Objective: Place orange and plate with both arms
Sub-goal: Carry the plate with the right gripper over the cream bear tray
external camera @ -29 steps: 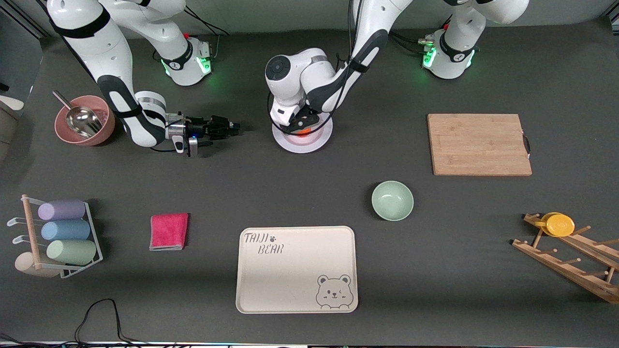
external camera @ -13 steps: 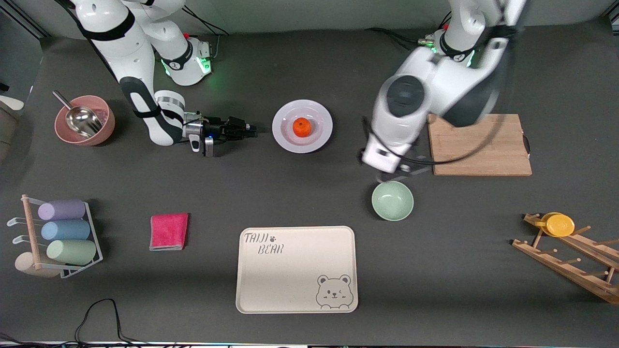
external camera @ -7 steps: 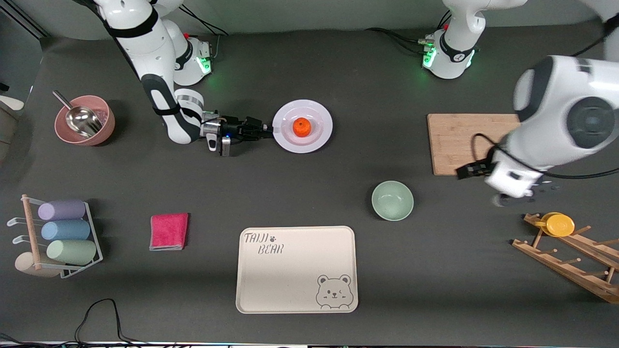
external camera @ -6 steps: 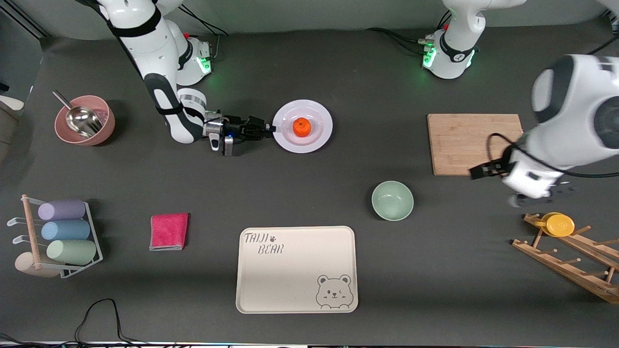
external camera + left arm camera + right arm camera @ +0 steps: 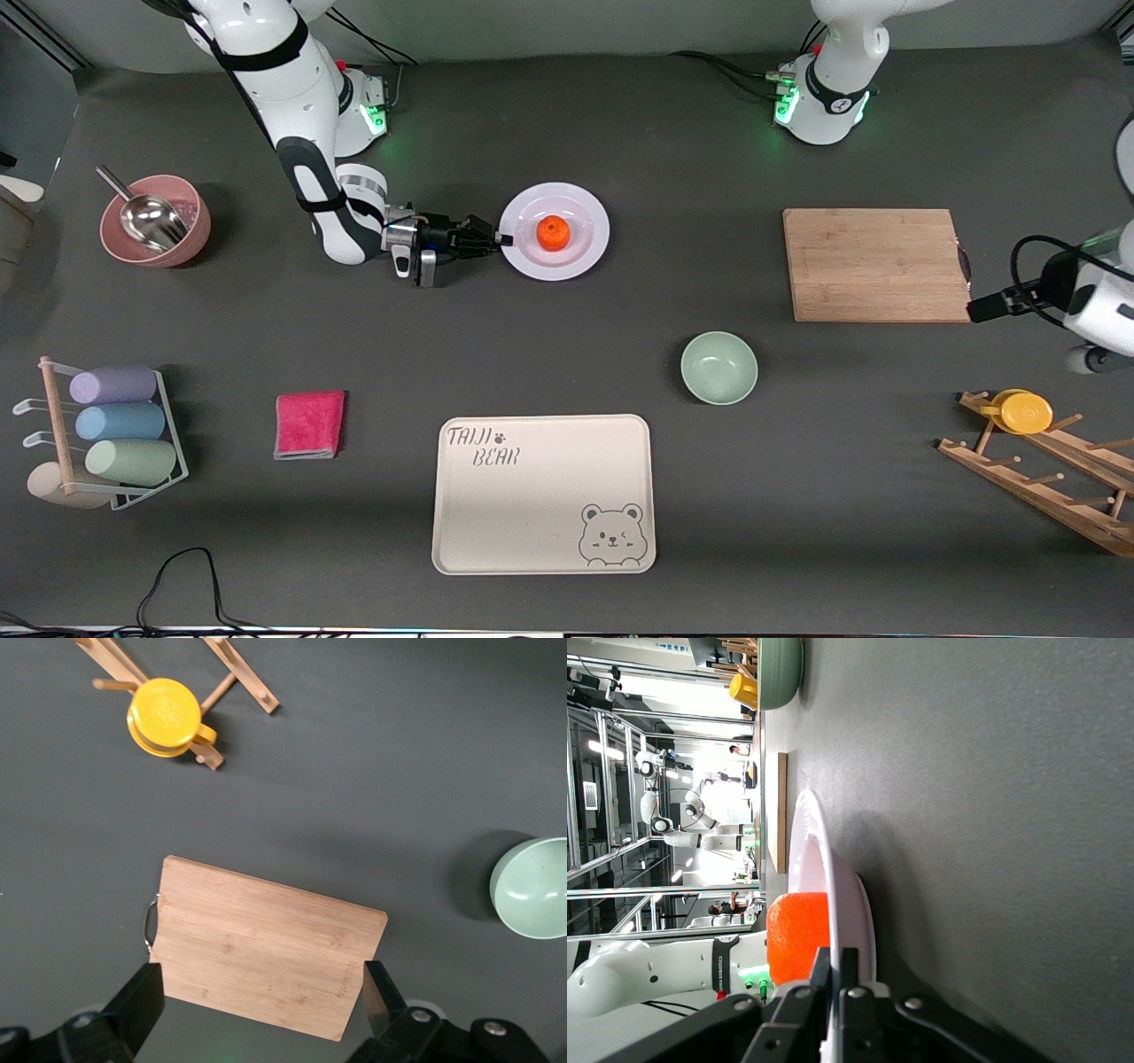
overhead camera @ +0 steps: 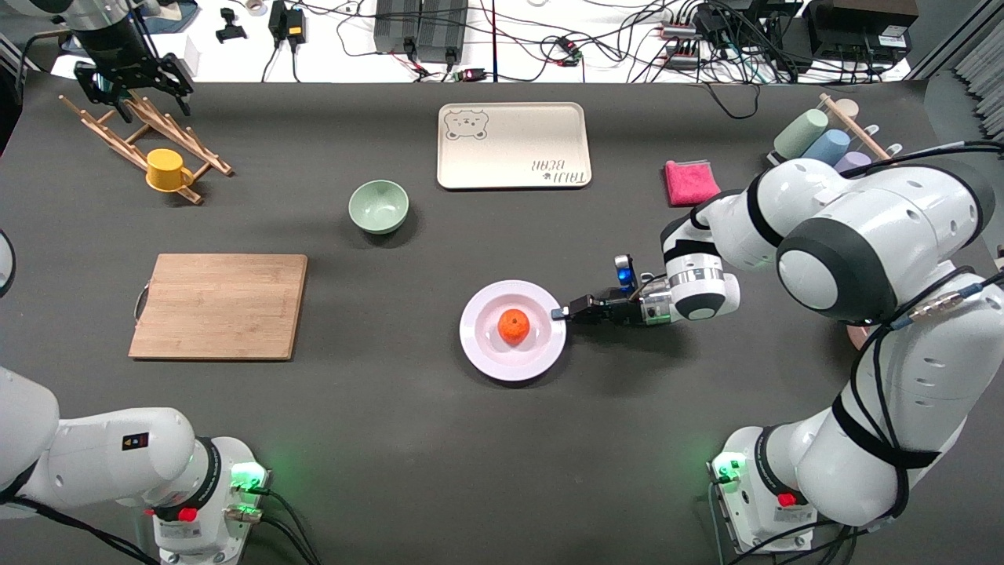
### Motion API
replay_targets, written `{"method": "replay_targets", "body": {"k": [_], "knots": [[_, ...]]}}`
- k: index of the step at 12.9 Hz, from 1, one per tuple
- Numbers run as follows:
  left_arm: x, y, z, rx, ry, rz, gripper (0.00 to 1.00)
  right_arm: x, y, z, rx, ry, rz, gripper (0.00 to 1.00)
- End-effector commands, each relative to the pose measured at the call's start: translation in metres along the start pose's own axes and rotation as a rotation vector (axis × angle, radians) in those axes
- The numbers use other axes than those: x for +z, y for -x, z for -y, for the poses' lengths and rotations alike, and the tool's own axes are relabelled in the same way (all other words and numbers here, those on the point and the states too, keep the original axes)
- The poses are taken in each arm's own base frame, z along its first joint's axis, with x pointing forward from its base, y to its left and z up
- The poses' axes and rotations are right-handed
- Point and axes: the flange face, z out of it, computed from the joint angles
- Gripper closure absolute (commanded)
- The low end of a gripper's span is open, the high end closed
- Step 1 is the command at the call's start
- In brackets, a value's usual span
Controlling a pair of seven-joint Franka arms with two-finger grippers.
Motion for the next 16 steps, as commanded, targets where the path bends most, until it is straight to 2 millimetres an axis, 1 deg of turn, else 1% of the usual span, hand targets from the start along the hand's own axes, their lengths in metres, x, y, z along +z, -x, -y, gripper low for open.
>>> {"method": "replay_targets", "body": {"k": [1, 2, 3, 4, 5, 6, 7, 8, 10, 11, 12, 13, 14, 16], "knots": [[-0.007, 0.001, 0.008, 0.008, -0.017, 0.002, 0.0, 0.002, -0.003, -0.004, -0.013, 0.004, -0.025, 1.0], [-0.009, 0.0, 0.013, -0.002, -0.017, -0.002, 0.0, 0.001, -0.006, -0.001, -0.013, -0.003, -0.031, 1.0], [-0.01, 0.0, 0.014, -0.003, -0.018, -0.005, 0.0, 0.0, -0.009, 0.003, -0.012, -0.014, -0.038, 1.0], [-0.012, 0.0, 0.016, -0.005, -0.02, -0.009, 0.0, -0.008, -0.02, 0.012, 0.0, -0.031, -0.064, 1.0], [-0.015, 0.0, 0.017, -0.004, -0.019, -0.018, 0.0, -0.014, -0.03, 0.03, 0.024, -0.055, -0.068, 1.0], [-0.015, -0.001, 0.02, 0.037, -0.016, -0.016, 0.0, -0.018, -0.039, 0.051, 0.039, -0.079, -0.045, 1.0], [-0.018, -0.004, 0.034, 0.07, -0.006, -0.019, 0.0, -0.029, -0.05, 0.069, 0.049, -0.095, -0.034, 1.0], [-0.028, -0.005, 0.032, 0.083, 0.011, -0.028, 0.0, -0.034, -0.057, 0.09, 0.051, -0.111, -0.014, 1.0], [-0.039, -0.006, 0.03, 0.104, 0.053, -0.036, 0.0, -0.048, -0.07, 0.119, 0.065, -0.134, -0.016, 1.0], [-0.043, -0.004, 0.027, 0.113, 0.057, -0.038, 0.0, -0.051, -0.075, 0.13, 0.078, -0.14, -0.013, 1.0], [-0.049, -0.001, 0.022, 0.121, 0.056, -0.034, 0.0, -0.056, -0.08, 0.136, 0.091, -0.144, -0.019, 1.0], [-0.052, 0.001, 0.015, 0.129, 0.054, -0.031, 0.0, -0.056, -0.088, 0.139, 0.078, -0.144, -0.018, 1.0], [-0.052, 0.001, 0.015, 0.128, 0.053, -0.03, 0.0, -0.056, -0.1, 0.139, 0.063, -0.138, -0.017, 1.0], [-0.05, 0.003, 0.012, 0.128, 0.05, -0.012, 0.0, -0.055, -0.144, 0.132, 0.039, -0.133, -0.046, 1.0]]}}
